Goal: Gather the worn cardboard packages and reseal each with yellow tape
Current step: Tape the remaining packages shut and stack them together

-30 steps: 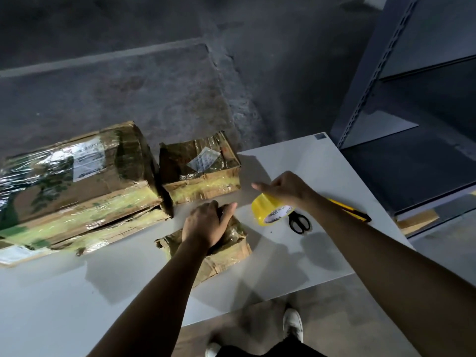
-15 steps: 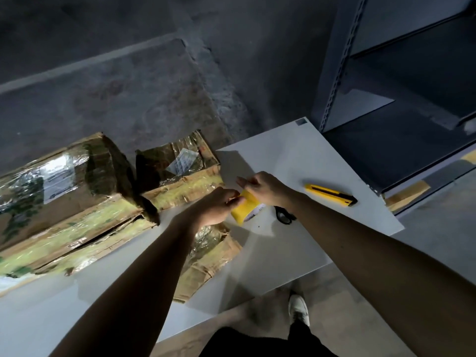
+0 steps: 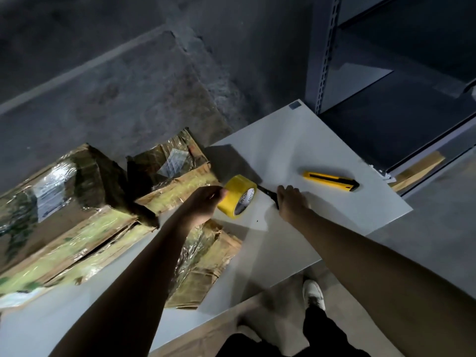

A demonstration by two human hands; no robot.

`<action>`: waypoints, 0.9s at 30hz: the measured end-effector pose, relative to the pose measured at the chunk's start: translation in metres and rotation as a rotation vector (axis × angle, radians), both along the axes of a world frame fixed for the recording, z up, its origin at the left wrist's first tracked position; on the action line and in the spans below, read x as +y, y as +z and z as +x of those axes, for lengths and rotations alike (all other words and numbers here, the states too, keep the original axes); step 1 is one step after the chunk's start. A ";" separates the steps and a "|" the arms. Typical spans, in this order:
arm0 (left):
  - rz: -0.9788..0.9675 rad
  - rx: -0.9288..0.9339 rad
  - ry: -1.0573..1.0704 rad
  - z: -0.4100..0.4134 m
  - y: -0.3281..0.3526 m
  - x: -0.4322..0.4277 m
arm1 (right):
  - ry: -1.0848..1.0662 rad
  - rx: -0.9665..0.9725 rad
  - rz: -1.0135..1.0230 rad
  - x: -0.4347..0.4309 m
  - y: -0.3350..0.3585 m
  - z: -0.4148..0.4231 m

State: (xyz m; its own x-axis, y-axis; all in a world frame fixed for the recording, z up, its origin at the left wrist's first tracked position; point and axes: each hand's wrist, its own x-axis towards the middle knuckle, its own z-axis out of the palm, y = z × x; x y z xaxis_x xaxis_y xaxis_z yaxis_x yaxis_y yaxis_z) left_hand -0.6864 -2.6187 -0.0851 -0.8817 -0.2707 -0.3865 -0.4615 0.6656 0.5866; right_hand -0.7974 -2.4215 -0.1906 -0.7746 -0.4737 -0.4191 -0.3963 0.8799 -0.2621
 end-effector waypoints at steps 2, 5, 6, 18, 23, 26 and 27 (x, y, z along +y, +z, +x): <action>-0.002 -0.001 0.003 0.001 0.000 0.001 | 0.035 0.023 0.055 -0.002 -0.001 0.001; 0.008 0.011 0.035 0.003 0.002 0.003 | 0.049 0.013 0.060 -0.005 0.006 0.001; 0.013 0.013 0.053 0.004 0.003 0.003 | 0.016 -0.016 0.017 -0.005 0.008 0.000; -0.016 0.020 0.083 0.008 0.011 0.008 | -0.198 -0.657 -0.780 0.022 0.058 0.015; 0.043 0.032 0.138 0.011 0.008 0.004 | -0.047 -0.882 -0.757 0.035 0.080 0.021; 0.065 0.011 0.166 0.012 0.007 -0.001 | -0.015 -0.968 -0.682 0.042 0.091 0.023; 0.067 0.012 0.173 0.012 0.008 -0.001 | -0.010 -0.980 -0.645 0.045 0.093 0.024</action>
